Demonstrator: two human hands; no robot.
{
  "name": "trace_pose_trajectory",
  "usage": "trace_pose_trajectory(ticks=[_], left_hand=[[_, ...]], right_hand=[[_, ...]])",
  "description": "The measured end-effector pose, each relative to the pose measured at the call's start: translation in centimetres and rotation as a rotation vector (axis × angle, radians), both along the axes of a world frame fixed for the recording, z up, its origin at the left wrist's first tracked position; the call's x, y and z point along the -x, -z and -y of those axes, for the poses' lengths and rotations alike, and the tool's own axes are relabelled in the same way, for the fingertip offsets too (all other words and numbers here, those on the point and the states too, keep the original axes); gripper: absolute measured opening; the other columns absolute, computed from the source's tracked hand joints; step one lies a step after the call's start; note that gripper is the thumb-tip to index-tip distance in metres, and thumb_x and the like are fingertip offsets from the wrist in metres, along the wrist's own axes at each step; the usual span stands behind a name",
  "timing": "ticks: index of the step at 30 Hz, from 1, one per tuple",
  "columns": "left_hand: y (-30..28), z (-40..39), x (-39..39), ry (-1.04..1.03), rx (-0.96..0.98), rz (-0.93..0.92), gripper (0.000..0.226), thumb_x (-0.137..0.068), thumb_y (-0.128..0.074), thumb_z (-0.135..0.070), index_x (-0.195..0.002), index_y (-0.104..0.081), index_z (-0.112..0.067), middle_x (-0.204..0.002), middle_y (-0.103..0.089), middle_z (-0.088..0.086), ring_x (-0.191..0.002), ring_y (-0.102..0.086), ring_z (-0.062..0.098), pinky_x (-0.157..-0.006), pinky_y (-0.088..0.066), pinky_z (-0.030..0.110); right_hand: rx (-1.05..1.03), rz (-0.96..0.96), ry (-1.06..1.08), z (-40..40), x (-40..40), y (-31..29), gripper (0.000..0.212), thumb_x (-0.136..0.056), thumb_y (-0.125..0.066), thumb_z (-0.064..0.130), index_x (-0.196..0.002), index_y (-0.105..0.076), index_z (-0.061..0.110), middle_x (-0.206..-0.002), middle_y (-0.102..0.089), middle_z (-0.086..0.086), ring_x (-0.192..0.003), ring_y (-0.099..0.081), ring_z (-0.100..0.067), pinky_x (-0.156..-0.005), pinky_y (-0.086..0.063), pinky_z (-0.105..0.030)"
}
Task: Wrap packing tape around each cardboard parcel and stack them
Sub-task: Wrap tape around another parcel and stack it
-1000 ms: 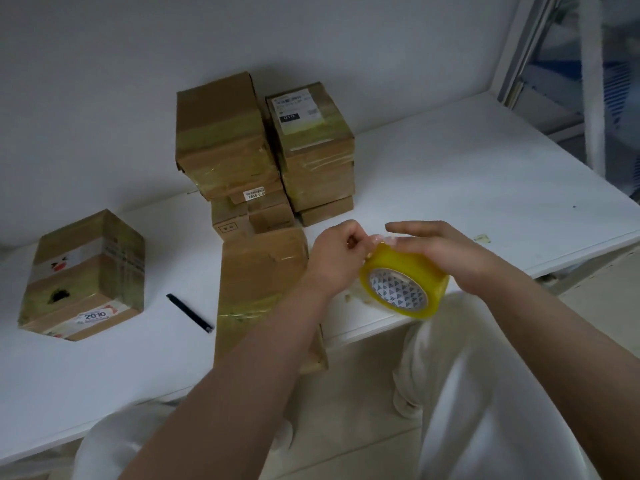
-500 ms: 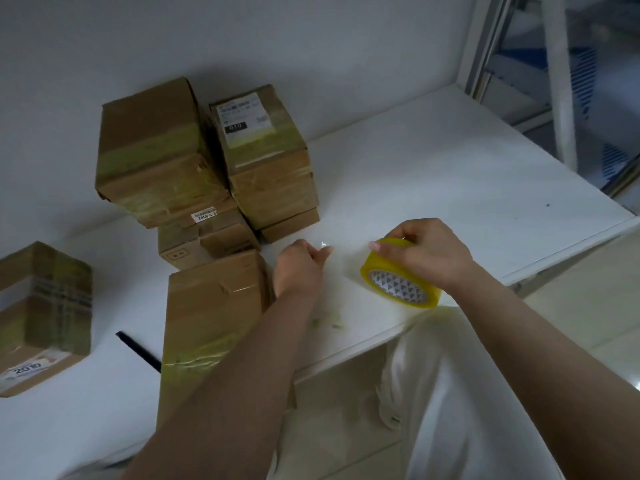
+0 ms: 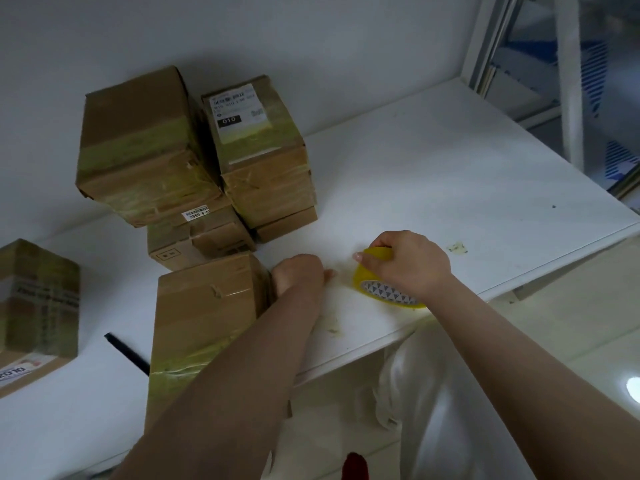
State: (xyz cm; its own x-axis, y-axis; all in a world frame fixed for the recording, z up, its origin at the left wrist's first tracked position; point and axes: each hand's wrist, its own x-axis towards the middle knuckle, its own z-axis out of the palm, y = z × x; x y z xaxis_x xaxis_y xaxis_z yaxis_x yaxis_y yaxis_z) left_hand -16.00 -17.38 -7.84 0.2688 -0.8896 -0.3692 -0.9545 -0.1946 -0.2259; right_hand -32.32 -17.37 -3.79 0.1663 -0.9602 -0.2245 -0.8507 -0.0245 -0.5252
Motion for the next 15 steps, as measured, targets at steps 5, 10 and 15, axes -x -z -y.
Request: trace_pose_trajectory(ticks=[5, 10, 15], left_hand=[[-1.9, 0.7, -0.5, 0.001, 0.027, 0.111, 0.051, -0.096, -0.057, -0.039, -0.133, -0.042, -0.008, -0.117, -0.063, 0.007, -0.104, -0.062, 0.021, -0.066, -0.040, 0.028], [-6.6, -2.5, -2.6, 0.016, 0.289, 0.015, 0.052, -0.095, -0.057, -0.041, -0.133, -0.032, -0.016, -0.098, -0.065, 0.003, -0.084, -0.066, 0.024, -0.055, -0.038, 0.028], [-9.6, -9.7, -7.1, -0.035, 0.498, -0.075, 0.033, -0.097, -0.047, -0.045, -0.120, -0.041, -0.023, -0.078, -0.056, -0.005, -0.067, -0.057, 0.018, -0.055, -0.042, 0.028]], right_hand=[[0.117, -0.159, -0.050, -0.7, -0.9, -0.2, 0.050, -0.091, -0.048, 0.061, -0.120, -0.061, 0.023, -0.114, -0.066, -0.001, -0.110, -0.056, -0.024, -0.089, -0.038, -0.034], [0.117, -0.284, -0.014, -1.7, -1.3, -1.2, 0.062, -0.090, -0.046, 0.064, -0.136, -0.048, 0.023, -0.132, -0.055, -0.006, -0.124, -0.045, -0.028, -0.101, -0.031, -0.038], [0.200, -0.278, 0.004, -3.9, -2.6, -2.8, 0.056, -0.093, -0.051, 0.050, -0.141, -0.044, 0.021, -0.142, -0.045, -0.007, -0.133, -0.036, -0.029, -0.107, -0.026, -0.038]])
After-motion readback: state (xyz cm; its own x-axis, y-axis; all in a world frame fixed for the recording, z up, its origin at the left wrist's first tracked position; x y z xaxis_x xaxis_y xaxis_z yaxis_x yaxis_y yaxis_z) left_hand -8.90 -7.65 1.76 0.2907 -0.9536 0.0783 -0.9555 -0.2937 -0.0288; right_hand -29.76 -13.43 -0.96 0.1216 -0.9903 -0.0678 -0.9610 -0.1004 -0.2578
